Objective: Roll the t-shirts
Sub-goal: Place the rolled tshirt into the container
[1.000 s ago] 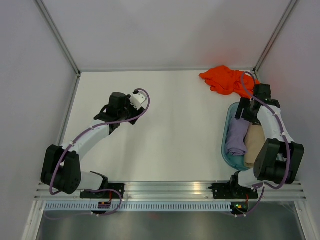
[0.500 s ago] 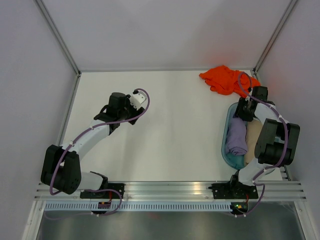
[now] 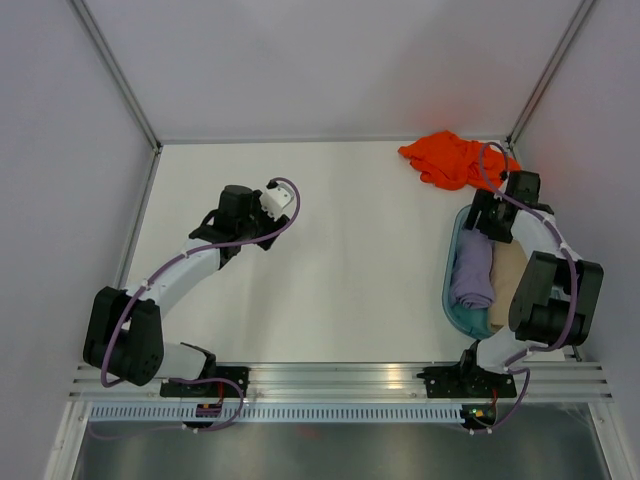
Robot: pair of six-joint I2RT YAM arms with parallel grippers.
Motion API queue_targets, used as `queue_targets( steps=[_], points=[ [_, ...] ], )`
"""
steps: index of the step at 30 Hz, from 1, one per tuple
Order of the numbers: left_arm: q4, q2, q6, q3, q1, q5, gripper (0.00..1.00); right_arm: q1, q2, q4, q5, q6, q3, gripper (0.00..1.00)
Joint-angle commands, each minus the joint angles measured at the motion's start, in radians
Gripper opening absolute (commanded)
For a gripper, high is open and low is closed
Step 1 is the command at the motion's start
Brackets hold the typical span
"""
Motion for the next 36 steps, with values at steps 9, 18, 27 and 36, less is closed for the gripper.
queue_targets(
  steps=[9,18,27,36],
  points=[
    [0.047,-0.028,0.010,-0.028,0.009,-0.005,0.67,0.000,-0.350,-0.458,0.108,0.282,-0.008,0.77],
    [0.092,-0.048,-0.002,-0.074,0.014,0.003,0.69,0.001,-0.446,-0.514,0.065,0.396,-0.190,0.63],
    [0.127,-0.057,0.013,-0.090,0.016,0.001,0.71,0.004,-0.343,-0.528,0.145,0.330,-0.214,0.64],
    [0.135,-0.059,0.012,-0.103,0.017,0.009,0.71,0.048,-0.280,-0.571,0.277,0.255,-0.133,0.65]
  ],
)
